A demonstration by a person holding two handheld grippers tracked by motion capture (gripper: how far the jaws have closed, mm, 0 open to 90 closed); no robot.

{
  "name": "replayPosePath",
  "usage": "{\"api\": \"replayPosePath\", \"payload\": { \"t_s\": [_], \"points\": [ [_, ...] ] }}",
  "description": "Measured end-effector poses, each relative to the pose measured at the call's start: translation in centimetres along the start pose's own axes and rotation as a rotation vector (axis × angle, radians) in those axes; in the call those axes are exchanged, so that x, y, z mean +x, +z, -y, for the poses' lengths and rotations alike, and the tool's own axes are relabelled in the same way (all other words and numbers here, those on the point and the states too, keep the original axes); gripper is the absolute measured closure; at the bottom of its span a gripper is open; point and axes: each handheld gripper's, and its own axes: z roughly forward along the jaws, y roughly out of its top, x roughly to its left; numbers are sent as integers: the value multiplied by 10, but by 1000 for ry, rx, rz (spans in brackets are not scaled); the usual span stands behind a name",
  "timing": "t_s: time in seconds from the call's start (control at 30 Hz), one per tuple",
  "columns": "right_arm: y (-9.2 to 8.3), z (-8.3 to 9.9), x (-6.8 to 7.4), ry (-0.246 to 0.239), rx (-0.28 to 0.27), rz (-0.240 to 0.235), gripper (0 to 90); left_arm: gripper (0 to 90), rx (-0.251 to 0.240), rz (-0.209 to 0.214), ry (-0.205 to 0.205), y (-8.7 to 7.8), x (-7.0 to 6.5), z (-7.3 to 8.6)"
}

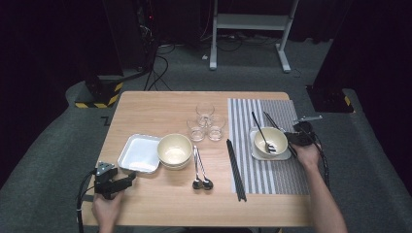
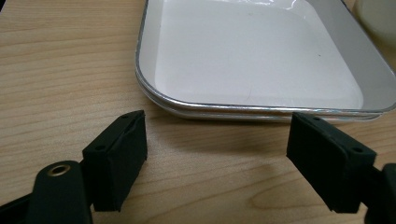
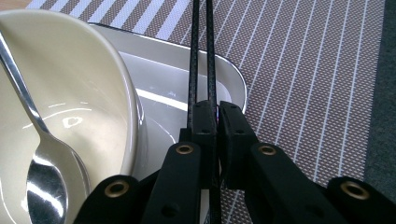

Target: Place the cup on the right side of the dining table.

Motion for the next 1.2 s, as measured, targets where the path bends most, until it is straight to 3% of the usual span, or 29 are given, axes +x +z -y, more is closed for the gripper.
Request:
{"api": "replayPosePath", "payload": {
  "t_s": [0.87,1.03,1.2],
  "points": [
    [-4,1,-2,32,-21,-16,822,203,0,0,0,0,0,0],
    [-8,0,-2,30,-40,-16,859,202,0,0,0,0,0,0],
    [-10,-1,-1,23,-52,17,896,203,0,0,0,0,0,0]
  ]
}}
